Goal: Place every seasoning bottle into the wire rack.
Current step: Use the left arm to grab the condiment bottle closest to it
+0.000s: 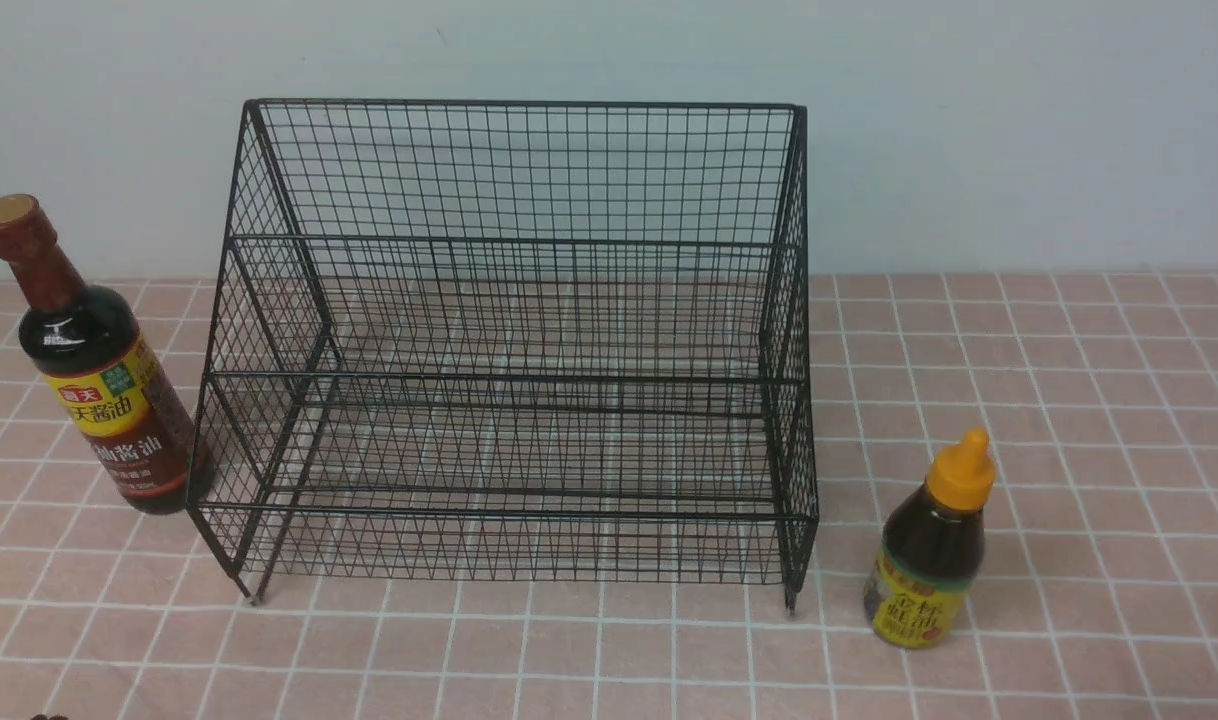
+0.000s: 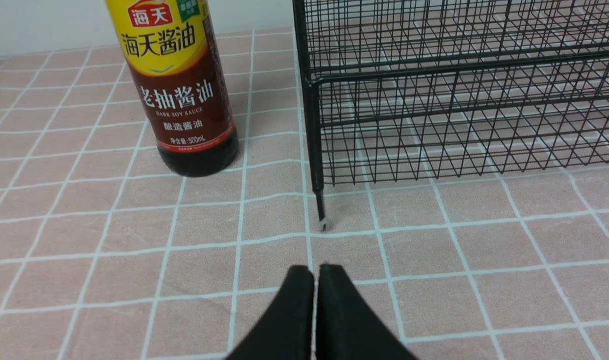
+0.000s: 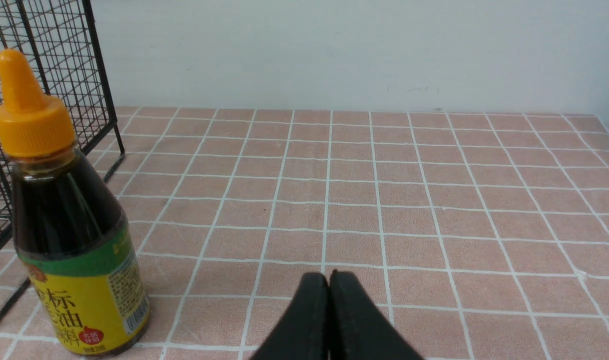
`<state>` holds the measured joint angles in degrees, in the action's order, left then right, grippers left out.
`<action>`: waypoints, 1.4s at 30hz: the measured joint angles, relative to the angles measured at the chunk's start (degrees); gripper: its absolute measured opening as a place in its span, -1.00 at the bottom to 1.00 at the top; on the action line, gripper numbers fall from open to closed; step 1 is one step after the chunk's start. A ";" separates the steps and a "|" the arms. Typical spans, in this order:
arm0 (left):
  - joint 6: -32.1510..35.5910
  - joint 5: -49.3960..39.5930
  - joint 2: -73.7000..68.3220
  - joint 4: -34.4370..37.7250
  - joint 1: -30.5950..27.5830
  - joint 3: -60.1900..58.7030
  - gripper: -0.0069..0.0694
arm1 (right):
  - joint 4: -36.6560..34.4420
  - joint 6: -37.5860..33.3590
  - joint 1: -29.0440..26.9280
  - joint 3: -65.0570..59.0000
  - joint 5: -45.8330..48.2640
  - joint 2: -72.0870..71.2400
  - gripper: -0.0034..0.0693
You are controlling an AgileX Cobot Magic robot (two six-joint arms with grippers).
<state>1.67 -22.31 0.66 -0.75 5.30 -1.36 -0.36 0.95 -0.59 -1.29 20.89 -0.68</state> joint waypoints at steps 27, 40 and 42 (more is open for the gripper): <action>0.00 0.00 0.00 0.00 0.00 0.00 -0.84 | 0.00 0.00 0.00 0.00 0.00 0.00 -0.94; -7.06 24.63 0.00 20.47 0.00 -0.40 -0.84 | 0.00 0.00 0.00 0.00 0.00 0.00 -0.94; -7.13 29.75 0.00 21.55 0.00 -0.40 -0.84 | 0.00 0.00 0.00 0.00 0.00 0.00 -0.94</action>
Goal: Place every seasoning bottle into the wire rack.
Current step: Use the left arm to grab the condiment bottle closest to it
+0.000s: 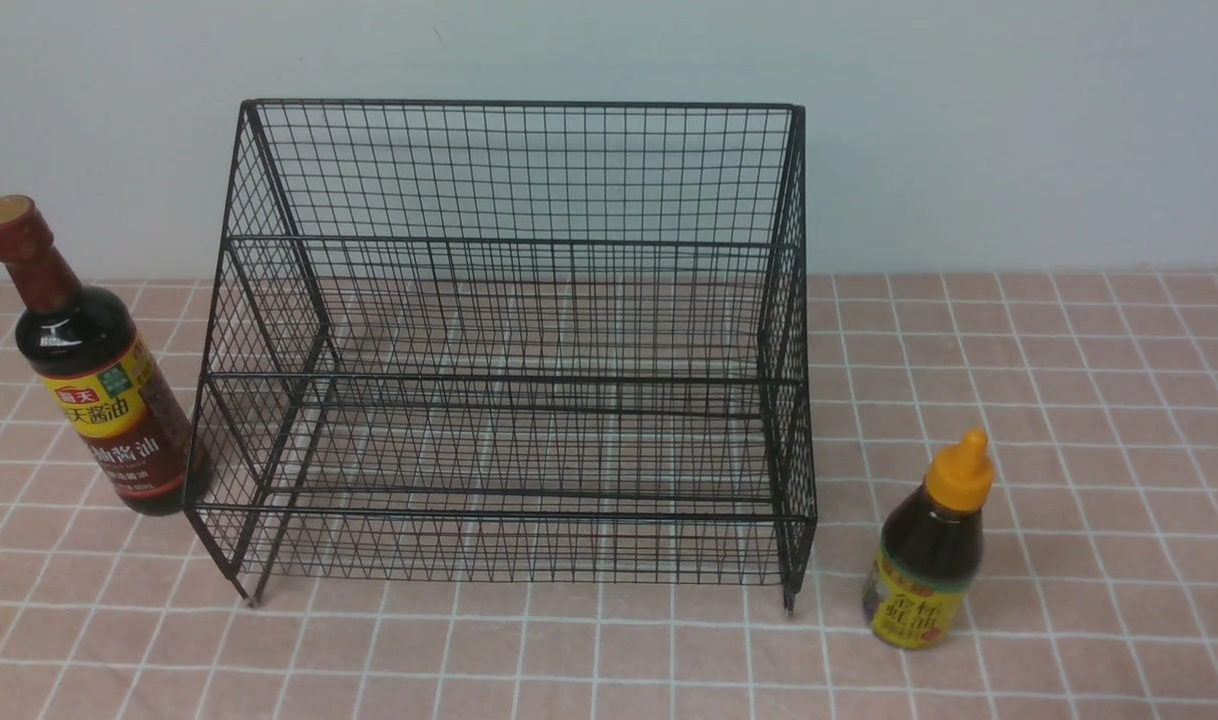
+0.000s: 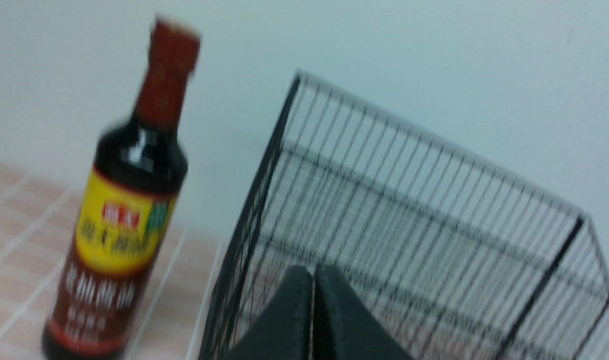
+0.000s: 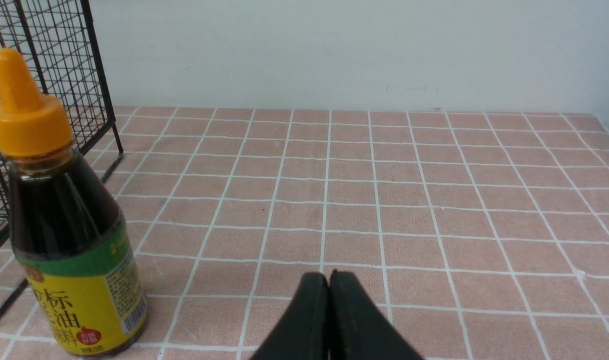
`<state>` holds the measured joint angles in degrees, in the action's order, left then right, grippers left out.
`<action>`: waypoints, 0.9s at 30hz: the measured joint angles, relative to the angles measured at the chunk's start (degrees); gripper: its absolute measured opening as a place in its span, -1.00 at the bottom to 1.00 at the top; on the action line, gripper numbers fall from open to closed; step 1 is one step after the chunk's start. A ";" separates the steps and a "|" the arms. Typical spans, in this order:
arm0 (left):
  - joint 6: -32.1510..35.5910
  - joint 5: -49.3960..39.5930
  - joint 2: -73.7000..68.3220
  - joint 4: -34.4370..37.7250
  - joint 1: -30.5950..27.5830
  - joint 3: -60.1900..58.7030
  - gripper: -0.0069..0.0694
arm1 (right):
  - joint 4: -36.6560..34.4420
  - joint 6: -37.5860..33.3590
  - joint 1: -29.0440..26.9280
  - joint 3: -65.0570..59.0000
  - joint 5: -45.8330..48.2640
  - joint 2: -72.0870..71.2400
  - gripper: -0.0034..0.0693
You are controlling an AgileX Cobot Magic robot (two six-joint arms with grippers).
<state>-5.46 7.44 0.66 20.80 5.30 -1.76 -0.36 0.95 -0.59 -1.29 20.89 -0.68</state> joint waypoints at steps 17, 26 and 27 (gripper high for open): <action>-0.53 -38.51 -42.19 -15.61 0.00 40.78 -0.84 | 0.00 0.00 0.00 0.00 0.00 0.00 -0.94; -1.46 -59.86 -62.65 -21.80 -5.46 61.08 -0.83 | 0.00 0.00 0.00 0.00 0.00 0.00 -0.94; -1.38 -61.36 -64.00 -21.78 -7.36 63.45 -0.83 | 0.00 0.00 0.00 0.00 0.00 0.00 -0.94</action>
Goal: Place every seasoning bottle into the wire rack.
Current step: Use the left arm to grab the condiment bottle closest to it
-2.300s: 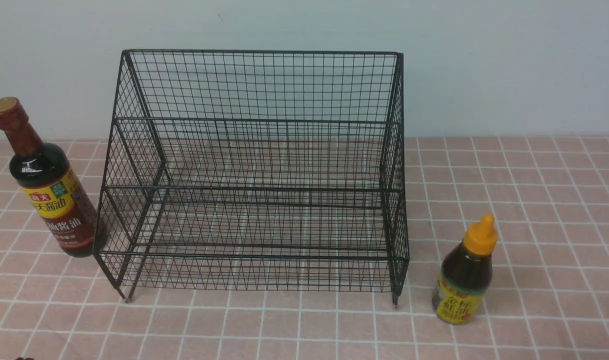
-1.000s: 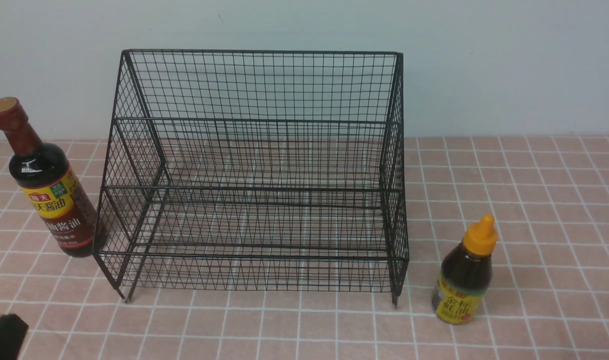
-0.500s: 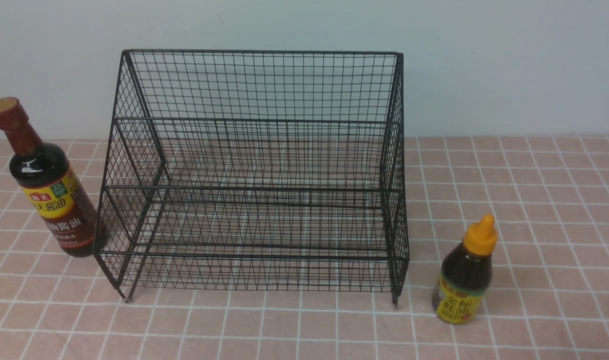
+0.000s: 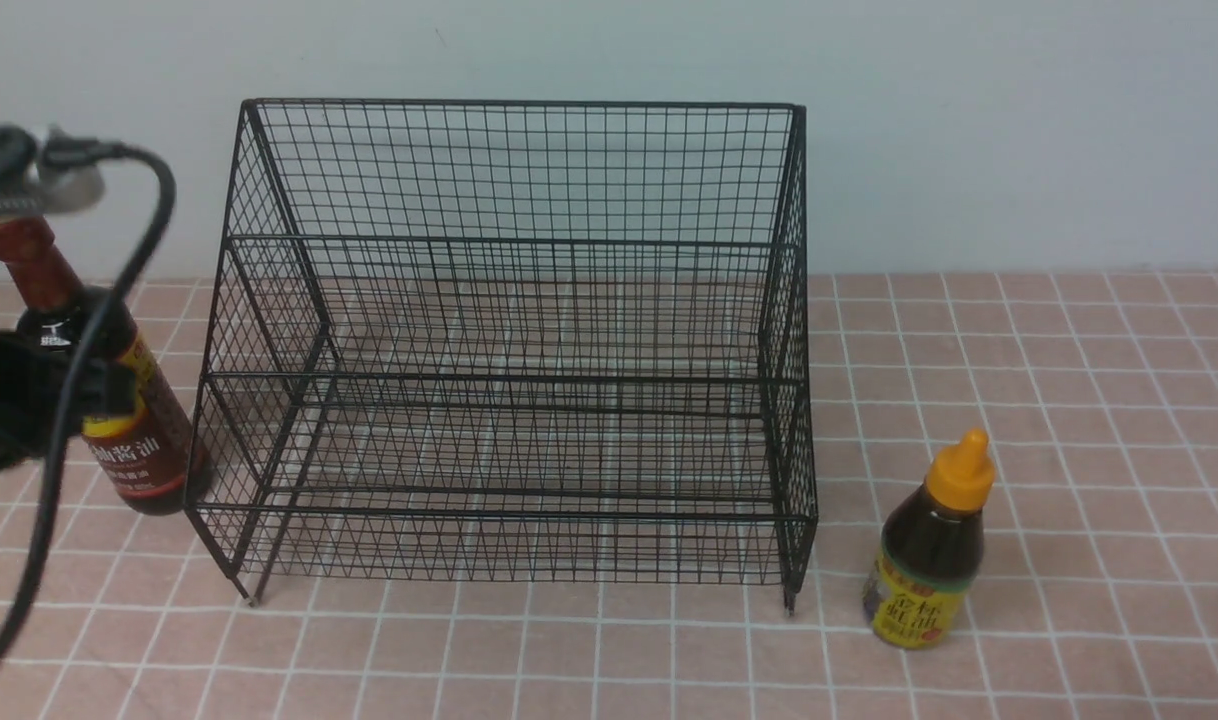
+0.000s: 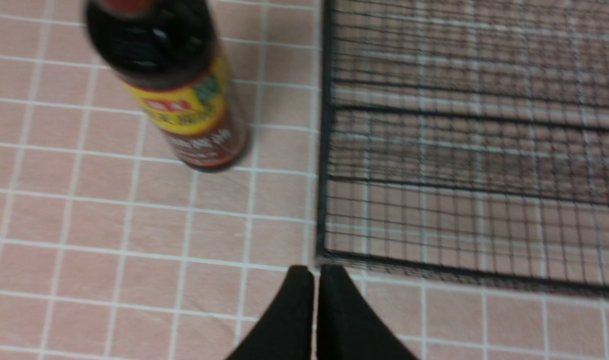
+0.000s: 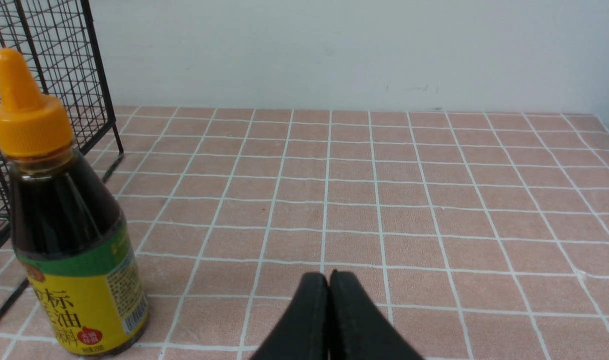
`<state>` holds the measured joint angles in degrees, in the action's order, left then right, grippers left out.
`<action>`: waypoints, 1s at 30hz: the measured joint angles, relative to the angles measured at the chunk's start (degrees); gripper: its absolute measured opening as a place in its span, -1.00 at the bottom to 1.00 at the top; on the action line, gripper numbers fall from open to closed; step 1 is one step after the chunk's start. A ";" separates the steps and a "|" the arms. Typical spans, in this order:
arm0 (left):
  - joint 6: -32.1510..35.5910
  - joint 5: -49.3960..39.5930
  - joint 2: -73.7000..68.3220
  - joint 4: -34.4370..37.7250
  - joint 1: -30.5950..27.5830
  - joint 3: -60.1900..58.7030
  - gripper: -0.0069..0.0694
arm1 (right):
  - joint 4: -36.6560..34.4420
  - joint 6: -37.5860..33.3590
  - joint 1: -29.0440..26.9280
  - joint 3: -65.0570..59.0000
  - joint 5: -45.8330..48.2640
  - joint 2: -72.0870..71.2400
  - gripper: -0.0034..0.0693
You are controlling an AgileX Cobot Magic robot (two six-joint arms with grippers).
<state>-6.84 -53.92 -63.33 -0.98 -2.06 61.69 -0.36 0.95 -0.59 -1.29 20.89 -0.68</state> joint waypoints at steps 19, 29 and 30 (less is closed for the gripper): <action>27.93 -4.01 -17.54 14.34 -11.86 20.85 -0.29 | 0.00 0.00 0.00 0.00 0.00 0.00 -0.94; 28.41 3.59 -25.05 11.88 -11.92 20.85 0.75 | 0.00 0.00 0.00 0.00 0.00 0.00 -0.94; 28.41 3.94 -25.90 11.69 -11.92 20.85 0.77 | 0.00 0.00 0.00 0.00 0.00 0.00 -0.94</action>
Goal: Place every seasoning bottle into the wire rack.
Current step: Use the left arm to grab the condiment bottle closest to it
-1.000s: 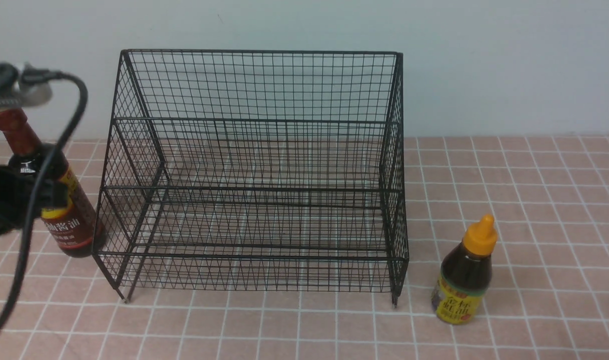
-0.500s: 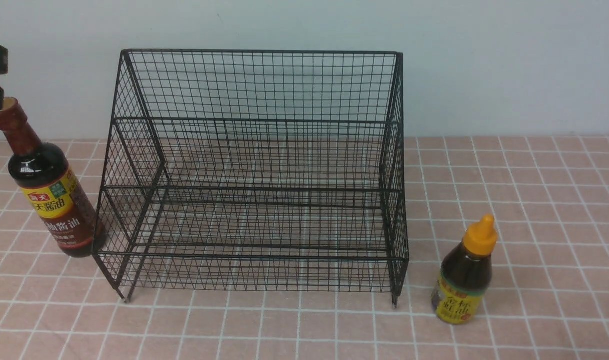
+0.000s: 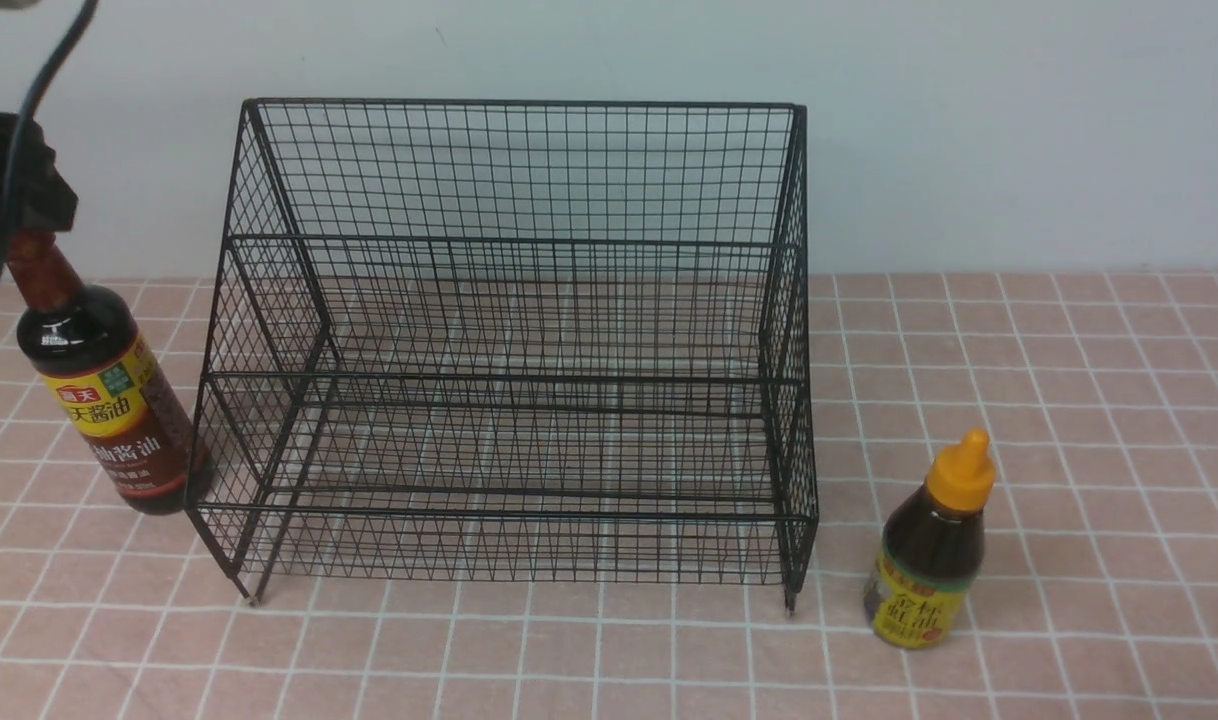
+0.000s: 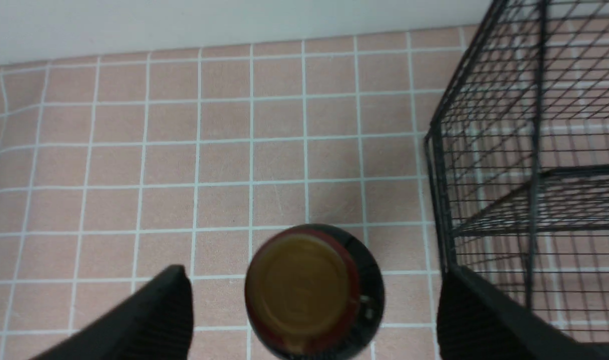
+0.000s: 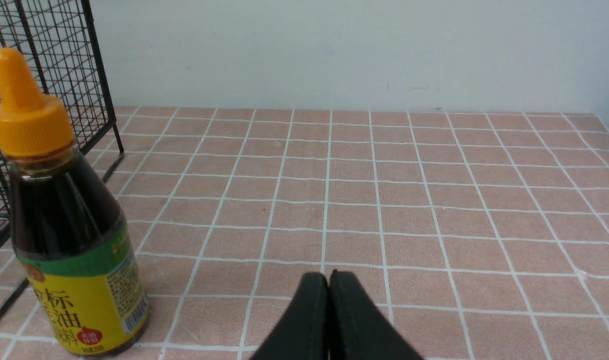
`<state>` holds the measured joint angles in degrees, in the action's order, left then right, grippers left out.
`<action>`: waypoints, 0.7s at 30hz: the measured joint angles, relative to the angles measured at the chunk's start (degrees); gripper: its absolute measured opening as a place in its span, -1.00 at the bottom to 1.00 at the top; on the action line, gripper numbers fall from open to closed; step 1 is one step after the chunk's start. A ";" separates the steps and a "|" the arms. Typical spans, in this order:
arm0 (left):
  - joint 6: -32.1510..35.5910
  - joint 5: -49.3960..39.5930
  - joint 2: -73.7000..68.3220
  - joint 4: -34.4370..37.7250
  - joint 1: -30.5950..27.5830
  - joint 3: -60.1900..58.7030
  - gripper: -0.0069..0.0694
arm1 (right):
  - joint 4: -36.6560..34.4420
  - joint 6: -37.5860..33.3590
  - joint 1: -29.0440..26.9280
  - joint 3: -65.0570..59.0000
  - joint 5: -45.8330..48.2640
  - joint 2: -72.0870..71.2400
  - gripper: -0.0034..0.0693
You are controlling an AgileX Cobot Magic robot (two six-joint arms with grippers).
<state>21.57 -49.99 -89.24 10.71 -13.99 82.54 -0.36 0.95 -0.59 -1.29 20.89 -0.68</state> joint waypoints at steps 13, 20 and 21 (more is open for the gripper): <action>0.36 2.22 -5.10 -0.28 0.00 0.00 -0.02 | 0.00 0.00 0.00 0.00 0.00 0.00 -0.94; 0.01 1.63 -4.62 0.40 0.00 0.00 -0.11 | 0.00 0.00 0.00 0.00 0.00 0.00 -0.94; 0.01 1.57 -4.62 0.40 0.00 0.00 -0.11 | 0.00 0.00 0.00 0.00 0.00 0.00 -0.94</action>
<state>21.58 -48.42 -93.85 11.11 -13.99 82.54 -0.36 0.95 -0.59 -1.29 20.89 -0.68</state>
